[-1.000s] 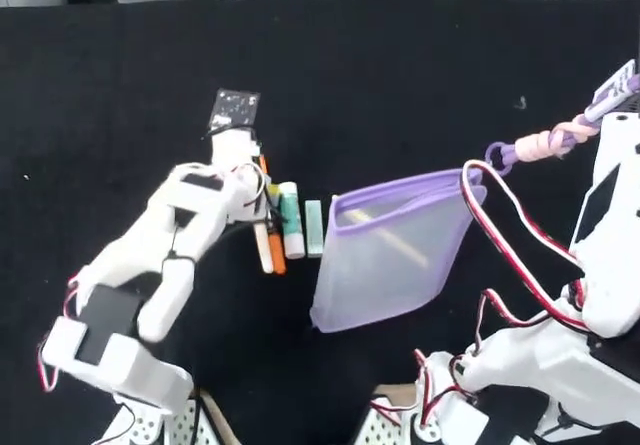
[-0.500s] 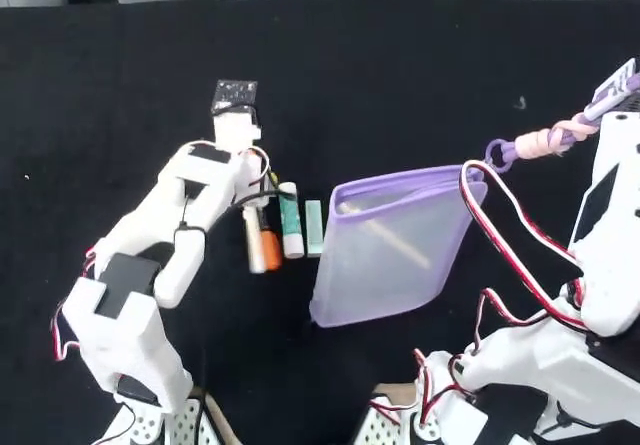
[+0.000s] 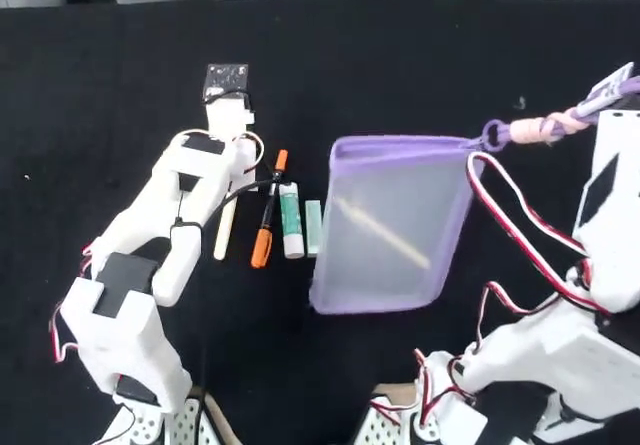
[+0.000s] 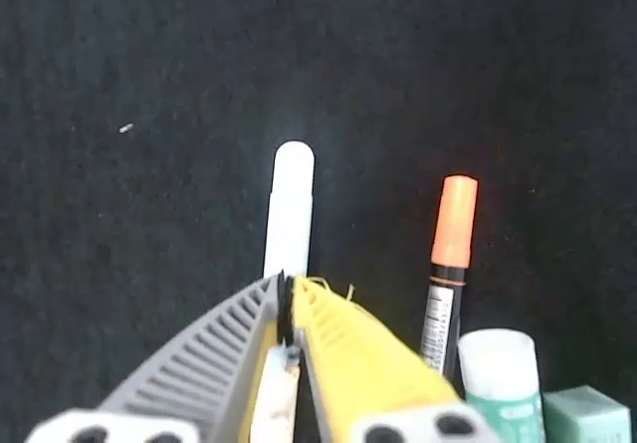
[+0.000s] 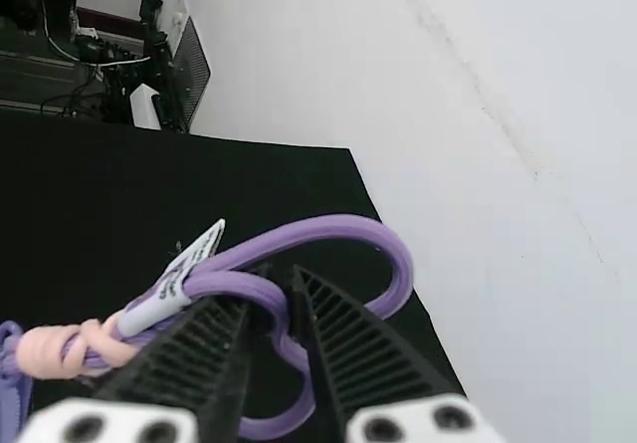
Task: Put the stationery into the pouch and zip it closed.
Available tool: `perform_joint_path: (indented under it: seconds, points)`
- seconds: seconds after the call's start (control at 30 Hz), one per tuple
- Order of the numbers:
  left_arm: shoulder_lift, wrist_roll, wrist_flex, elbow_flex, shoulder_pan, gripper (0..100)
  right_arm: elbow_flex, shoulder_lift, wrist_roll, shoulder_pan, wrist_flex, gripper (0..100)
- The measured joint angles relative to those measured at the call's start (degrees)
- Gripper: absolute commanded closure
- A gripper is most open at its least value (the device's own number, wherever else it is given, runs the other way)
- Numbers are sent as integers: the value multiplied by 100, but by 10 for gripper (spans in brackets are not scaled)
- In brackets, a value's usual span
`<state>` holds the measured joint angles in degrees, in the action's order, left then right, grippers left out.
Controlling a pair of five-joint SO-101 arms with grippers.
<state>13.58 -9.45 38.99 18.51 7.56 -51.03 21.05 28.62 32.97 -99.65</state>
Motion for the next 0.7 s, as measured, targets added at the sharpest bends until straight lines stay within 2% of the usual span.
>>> perform_joint_path:
  seconds: [0.1,0.23,0.3,0.5,0.7]
  points:
    - [9,0,9,-35,0,950,0,0,0,0,0,987]
    - [9,0,18,-35,0,823,9,53,0,0,0,987]
    - [26,0,44,-35,-18,795,114,202,0,0,0,987]
    - [79,-9,510,-88,-53,804,703,932,0,0,0,987]
    - [185,-9,633,-193,-26,963,1363,1451,0,0,44,987]
